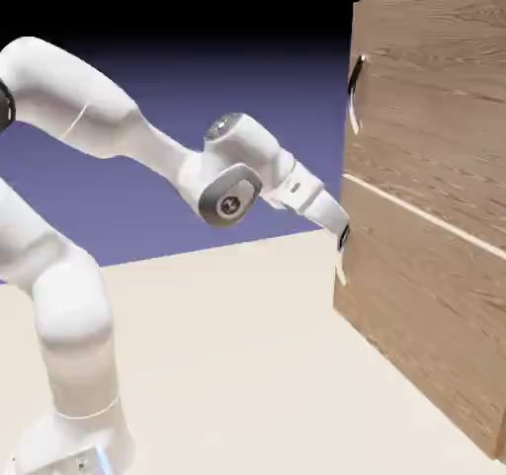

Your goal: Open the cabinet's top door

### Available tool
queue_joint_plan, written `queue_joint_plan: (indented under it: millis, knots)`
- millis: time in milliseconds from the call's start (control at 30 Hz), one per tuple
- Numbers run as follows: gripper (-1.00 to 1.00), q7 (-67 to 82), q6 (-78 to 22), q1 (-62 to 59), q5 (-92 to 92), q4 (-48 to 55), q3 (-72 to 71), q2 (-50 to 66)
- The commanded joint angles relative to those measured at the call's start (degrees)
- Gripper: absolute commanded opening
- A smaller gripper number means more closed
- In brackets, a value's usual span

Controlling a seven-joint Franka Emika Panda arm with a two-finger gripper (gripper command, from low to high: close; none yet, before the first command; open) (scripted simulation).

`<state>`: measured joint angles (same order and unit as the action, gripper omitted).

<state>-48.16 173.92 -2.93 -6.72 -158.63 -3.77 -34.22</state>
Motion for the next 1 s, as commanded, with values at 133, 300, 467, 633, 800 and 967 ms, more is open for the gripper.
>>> queue_joint_plan:
  millis: [133,300,467,633,800,967]
  knots:
    - [0.0,-10.6,-0.2,-6.7,-12.5,4.4,-7.0,-2.9]
    - [0.0,-21.1,-0.3,-13.4,-24.9,8.8,-14.0,-5.8]
    - [0.0,-31.7,-0.5,-20.1,-37.4,13.2,-21.0,-8.7]
    - [0.0,-42.3,-0.6,-26.8,-49.8,17.6,-28.0,-11.6]
    - [0.0,-52.8,-0.8,-33.6,-62.3,22.0,-35.0,-14.5]
    - [0.0,-63.4,-0.9,-40.3,-74.8,26.4,-42.0,-17.4]
